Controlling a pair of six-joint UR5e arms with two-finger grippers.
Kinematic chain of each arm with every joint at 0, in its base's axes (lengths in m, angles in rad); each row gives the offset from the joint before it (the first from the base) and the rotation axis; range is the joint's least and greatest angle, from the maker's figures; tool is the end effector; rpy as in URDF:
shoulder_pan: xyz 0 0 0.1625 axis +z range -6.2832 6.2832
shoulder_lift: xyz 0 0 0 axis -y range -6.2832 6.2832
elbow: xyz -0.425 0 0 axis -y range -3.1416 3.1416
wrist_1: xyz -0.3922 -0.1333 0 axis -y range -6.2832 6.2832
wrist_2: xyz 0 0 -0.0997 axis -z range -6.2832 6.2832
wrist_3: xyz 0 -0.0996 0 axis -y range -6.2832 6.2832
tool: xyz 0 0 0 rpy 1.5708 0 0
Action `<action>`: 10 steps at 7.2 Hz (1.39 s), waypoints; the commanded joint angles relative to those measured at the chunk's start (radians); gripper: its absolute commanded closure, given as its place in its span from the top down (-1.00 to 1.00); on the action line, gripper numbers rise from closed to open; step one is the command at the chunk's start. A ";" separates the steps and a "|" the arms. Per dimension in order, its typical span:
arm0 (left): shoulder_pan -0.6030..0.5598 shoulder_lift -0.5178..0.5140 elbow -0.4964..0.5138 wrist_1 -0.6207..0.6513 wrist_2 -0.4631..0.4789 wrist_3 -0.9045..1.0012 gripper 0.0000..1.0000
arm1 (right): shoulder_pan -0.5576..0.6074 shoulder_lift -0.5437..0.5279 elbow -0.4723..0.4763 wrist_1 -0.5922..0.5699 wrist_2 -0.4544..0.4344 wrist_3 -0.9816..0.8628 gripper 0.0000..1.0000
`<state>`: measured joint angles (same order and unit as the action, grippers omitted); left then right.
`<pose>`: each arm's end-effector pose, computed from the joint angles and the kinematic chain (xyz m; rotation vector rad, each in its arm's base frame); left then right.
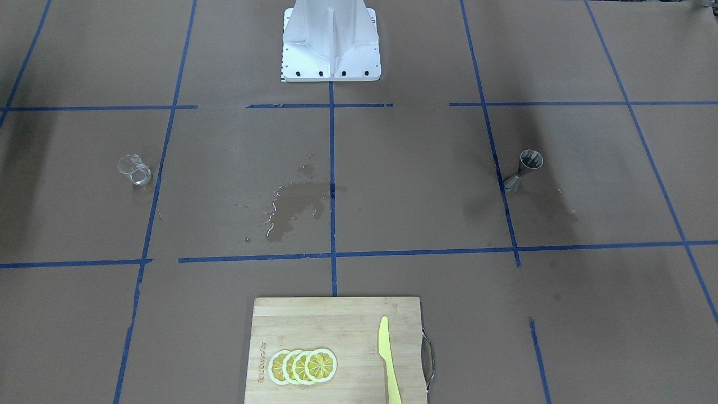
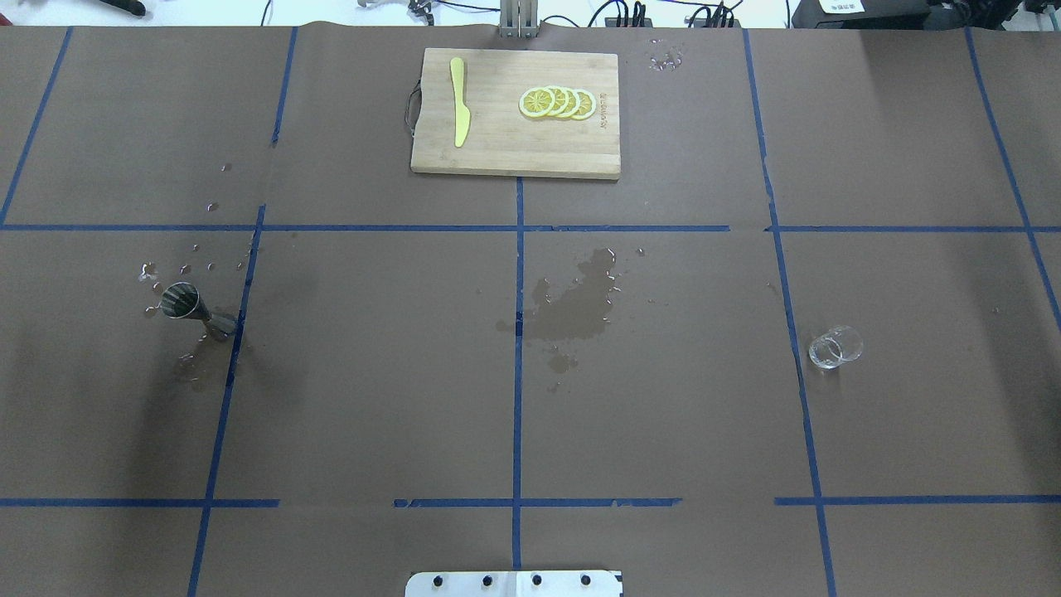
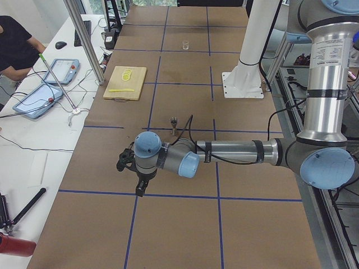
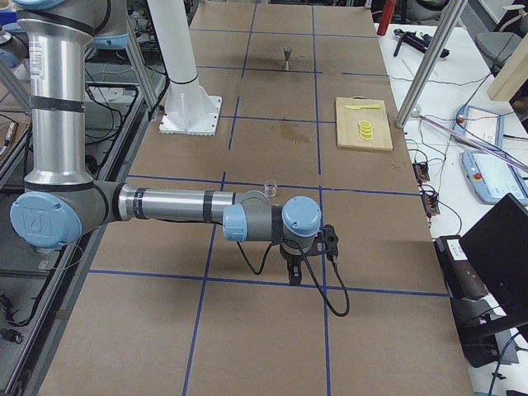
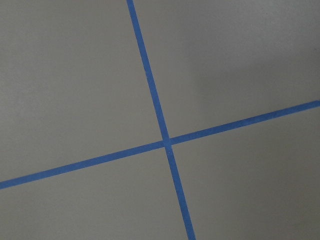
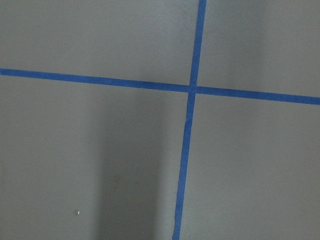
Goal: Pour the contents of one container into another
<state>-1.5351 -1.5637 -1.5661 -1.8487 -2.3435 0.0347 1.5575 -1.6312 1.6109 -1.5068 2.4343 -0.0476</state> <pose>-0.0457 -0.5061 0.6347 0.2525 0.7688 0.1693 0.0514 -0.4696 0.6550 0.0558 -0.8627 -0.0759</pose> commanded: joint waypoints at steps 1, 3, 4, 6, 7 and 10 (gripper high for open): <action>-0.060 -0.009 -0.034 0.079 0.004 0.065 1.00 | 0.004 0.001 -0.005 0.013 0.005 0.029 1.00; -0.062 -0.006 -0.034 0.077 0.004 0.065 1.00 | 0.004 0.004 0.000 0.016 -0.007 0.035 1.00; -0.062 -0.007 -0.035 0.075 0.004 0.065 1.00 | 0.006 0.005 0.000 0.031 -0.024 0.043 1.00; -0.062 -0.009 -0.037 0.072 0.004 0.065 1.00 | 0.025 0.005 -0.005 0.051 -0.034 0.082 1.00; -0.062 -0.007 -0.041 0.074 0.003 0.057 1.00 | 0.038 0.002 -0.005 0.051 -0.034 0.124 1.00; -0.063 -0.001 -0.040 0.066 -0.005 -0.094 1.00 | 0.050 0.002 -0.002 0.051 -0.034 0.179 1.00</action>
<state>-1.5979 -1.5671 -1.6060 -1.7741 -2.3469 0.0237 1.6030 -1.6289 1.6084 -1.4559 2.4008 0.1094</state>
